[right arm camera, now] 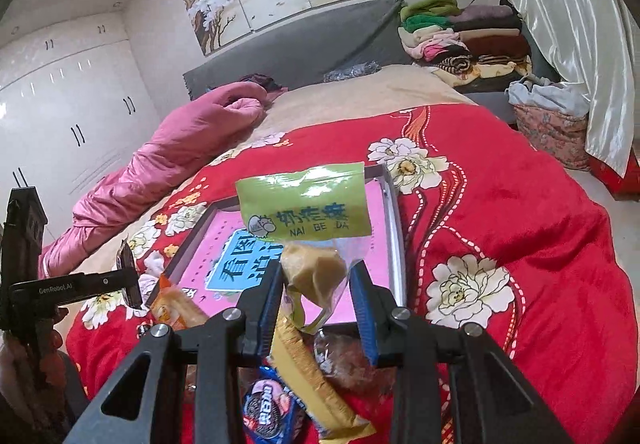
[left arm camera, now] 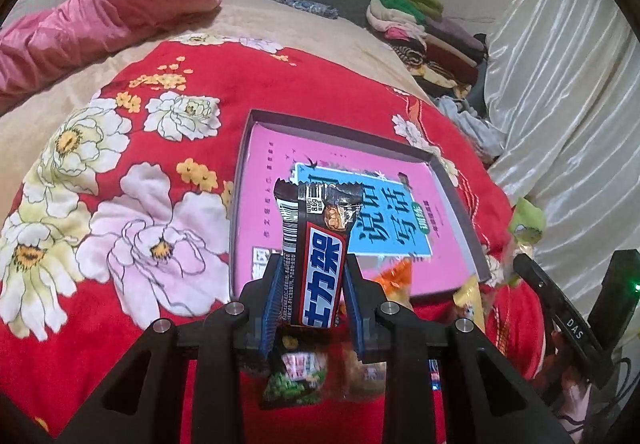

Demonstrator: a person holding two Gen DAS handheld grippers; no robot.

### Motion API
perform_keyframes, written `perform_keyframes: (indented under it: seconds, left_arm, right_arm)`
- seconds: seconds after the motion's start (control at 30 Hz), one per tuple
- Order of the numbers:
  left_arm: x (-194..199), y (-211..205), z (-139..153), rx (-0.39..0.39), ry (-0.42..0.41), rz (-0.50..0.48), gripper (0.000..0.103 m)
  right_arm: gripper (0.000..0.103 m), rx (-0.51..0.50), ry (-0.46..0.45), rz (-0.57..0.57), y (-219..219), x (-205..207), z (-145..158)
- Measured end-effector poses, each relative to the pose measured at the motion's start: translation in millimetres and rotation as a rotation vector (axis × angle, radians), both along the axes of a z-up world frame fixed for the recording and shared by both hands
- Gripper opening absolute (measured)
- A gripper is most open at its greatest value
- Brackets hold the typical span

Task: Organize snacks
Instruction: 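Lift both held snacks and carry them over the tray onto the pink book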

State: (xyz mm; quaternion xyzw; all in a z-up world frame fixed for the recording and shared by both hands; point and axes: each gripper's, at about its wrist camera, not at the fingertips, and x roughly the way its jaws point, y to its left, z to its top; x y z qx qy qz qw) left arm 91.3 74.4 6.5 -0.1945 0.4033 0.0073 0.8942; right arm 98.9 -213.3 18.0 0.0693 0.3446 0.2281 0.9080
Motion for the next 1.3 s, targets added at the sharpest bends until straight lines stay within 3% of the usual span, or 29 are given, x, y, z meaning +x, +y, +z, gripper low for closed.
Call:
perform_keyframes:
  seconds: [0.57, 1.3]
  left_arm:
    - [41.8, 2.6, -18.0, -0.009, 0.030, -0.013, 0.030]
    - [57.0, 1.9, -46.5, 0.008, 0.115, -0.021, 0.030]
  right_arm:
    - [0.035, -0.025, 0.012, -0.009, 2.2, 23.5, -13.2]
    - [0.035, -0.062, 0.045, -0.019, 6.3, 44.2, -27.3]
